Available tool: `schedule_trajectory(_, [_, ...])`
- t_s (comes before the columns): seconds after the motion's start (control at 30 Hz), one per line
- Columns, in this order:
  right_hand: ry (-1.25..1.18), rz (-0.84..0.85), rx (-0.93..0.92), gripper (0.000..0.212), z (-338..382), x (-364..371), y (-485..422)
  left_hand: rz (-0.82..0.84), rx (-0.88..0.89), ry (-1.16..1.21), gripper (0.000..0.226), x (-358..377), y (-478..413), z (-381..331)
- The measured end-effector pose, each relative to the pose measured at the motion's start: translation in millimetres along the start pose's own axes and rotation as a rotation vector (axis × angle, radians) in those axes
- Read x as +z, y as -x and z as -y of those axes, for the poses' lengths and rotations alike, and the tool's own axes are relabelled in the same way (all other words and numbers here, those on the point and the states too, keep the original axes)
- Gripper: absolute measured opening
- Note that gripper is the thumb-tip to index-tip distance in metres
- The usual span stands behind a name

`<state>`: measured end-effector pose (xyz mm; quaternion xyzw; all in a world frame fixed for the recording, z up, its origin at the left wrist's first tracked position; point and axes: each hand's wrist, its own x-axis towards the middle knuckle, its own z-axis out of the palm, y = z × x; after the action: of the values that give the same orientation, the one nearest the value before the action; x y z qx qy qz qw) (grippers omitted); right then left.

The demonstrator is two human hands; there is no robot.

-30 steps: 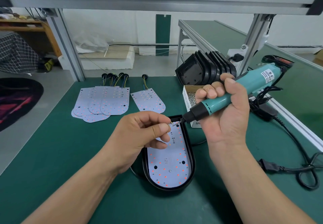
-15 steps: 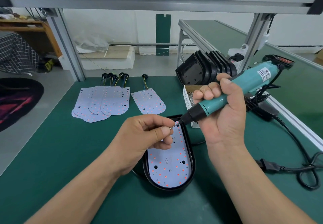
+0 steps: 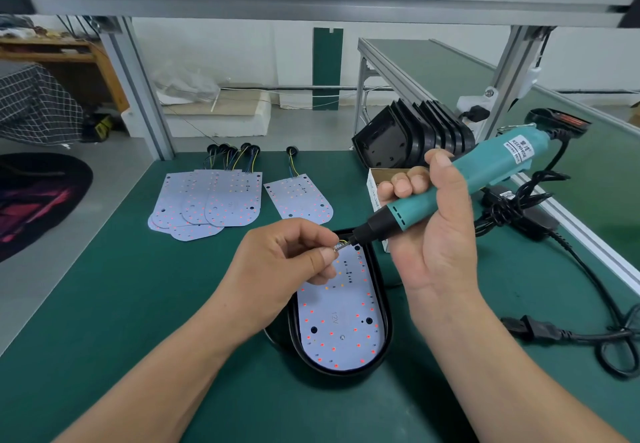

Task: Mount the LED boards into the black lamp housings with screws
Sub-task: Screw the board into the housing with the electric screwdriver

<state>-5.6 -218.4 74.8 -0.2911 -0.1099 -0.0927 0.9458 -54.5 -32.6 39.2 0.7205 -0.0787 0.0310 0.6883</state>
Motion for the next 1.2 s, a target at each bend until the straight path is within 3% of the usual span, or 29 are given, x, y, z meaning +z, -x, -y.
schedule_trajectory(0.13, [-0.033,-0.047,0.025,0.01,0,-3,-3,0.022,0.039,-0.047,0.018,-3,-2,-2])
schedule_trajectory(0.23, [-0.048,-0.072,0.032,0.011,-2,-4,-4,-0.123,0.043,-0.147,0.014,-15,-7,-2])
schedule_trajectory(0.3, [-0.036,-0.066,0.032,0.011,-3,-5,-4,-0.249,-0.039,-0.342,0.014,-29,-13,-2])
schedule_trajectory(0.37, [-0.006,-0.041,0.034,0.01,-6,-3,-3,-0.19,-0.21,-0.499,0.01,-42,-14,-3])
schedule_trajectory(0.43, [0.034,-0.022,0.025,0.01,-9,-2,-3,-0.014,-0.34,-0.577,0.031,-45,-13,-4])
schedule_trajectory(0.53, [0.069,0.015,0.015,0.014,-14,3,-3,0.17,-0.347,-0.655,0.067,-39,-8,-5])
schedule_trajectory(0.7, [0.146,0.048,0.01,0.015,-20,5,-5,0.196,-0.308,-0.705,0.111,-26,-6,5])
schedule_trajectory(0.93, [0.274,0.093,0.025,0.009,-26,2,-4,0.169,-0.319,-0.472,0.077,-20,-8,17])
schedule_trajectory(1.2, [0.357,0.169,0.011,0.012,-29,3,-2,0.169,-0.288,-0.44,0.068,-16,-8,19])
